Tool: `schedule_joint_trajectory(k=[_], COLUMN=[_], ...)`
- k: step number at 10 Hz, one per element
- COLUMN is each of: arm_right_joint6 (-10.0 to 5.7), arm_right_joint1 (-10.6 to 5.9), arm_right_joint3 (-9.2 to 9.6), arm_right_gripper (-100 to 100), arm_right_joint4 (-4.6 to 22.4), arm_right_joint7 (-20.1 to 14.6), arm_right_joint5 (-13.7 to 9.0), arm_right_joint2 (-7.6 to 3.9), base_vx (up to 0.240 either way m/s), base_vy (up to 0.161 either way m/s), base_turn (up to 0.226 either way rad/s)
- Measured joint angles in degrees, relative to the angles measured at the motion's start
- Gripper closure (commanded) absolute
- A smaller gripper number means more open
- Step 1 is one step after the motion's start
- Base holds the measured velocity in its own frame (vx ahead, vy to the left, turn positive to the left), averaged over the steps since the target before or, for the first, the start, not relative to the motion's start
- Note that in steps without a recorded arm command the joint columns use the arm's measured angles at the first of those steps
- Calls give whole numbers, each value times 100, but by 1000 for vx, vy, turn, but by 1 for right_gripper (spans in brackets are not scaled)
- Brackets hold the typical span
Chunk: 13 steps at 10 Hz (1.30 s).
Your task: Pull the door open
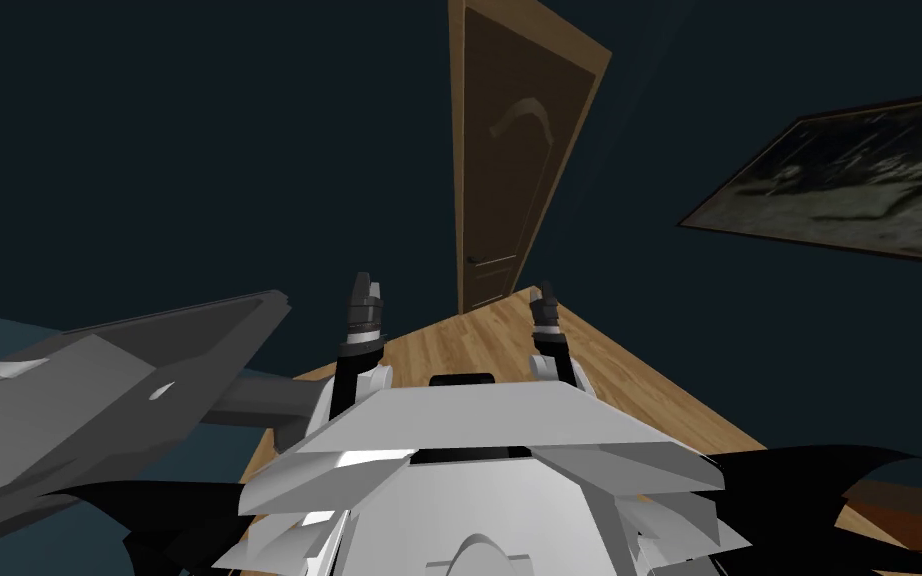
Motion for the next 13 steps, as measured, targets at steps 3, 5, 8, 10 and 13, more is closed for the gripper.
schedule_joint_trajectory(k=[3,5,8,10,13], arm_right_joint6=[-98,-95,-170,-206,-311], arm_right_joint1=[-113,-239,-417,-522,-758], arm_right_joint3=[41,60,85,134,144], arm_right_gripper=[-100,-100,-100,-100,-100], arm_right_joint4=[420,674,1159,1450,2023], arm_right_joint7=[-88,-150,-255,-296,-425], arm_right_joint5=[-38,-66,-117,-131,-194], arm_right_joint2=[-107,-188,-321,-366,-525], base_vx=[99,104,96,102,89], base_vy=[-27,-22,-33,-31,-35], base_turn=[90,114,107,105,108])
